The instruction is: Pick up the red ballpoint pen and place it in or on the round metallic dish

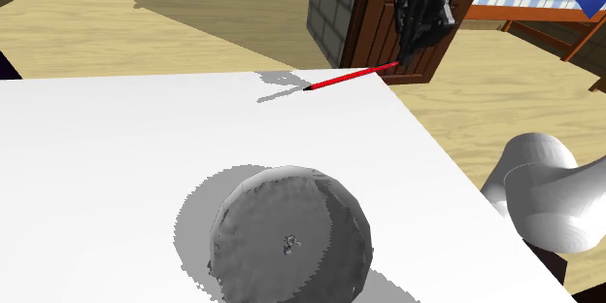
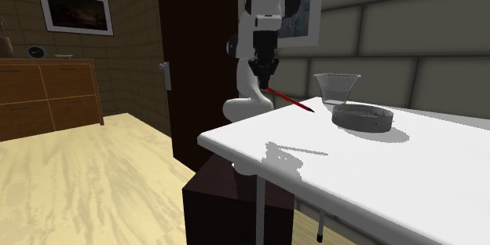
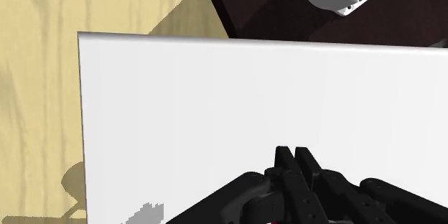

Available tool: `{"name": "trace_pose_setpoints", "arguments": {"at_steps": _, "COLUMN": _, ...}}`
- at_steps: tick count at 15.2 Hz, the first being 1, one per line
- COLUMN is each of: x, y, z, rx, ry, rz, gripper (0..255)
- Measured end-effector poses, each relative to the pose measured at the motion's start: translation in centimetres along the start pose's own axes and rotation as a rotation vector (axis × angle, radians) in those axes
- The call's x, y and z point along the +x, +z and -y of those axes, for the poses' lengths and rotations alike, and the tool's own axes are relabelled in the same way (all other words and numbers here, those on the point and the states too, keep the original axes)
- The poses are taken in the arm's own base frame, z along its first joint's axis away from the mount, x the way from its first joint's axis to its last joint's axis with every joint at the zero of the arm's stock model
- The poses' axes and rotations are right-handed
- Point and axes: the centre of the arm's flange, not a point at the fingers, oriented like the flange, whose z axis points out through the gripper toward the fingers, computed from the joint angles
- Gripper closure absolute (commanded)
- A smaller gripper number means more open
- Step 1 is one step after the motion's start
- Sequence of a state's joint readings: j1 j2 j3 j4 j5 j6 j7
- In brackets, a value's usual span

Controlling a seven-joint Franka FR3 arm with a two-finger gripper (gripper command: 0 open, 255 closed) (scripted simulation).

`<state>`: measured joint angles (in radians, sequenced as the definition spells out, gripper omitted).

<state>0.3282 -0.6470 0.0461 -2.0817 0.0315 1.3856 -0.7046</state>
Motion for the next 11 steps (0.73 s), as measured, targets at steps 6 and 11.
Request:
{"name": "trace_pose_setpoints", "arguments": {"at_steps": 6, "x": 4.3, "y": -0.1, "z": 5.9, "rx": -0.001, "ry": -0.001, "rz": 0.000, "gripper": 255}}
{"name": "trace_pose_setpoints", "arguments": {"at_steps": 11, "x": 8.9, "y": -0.4, "z": 11.1, "rx": -0.001, "ry": -0.001, "rz": 0.000, "gripper": 255}}
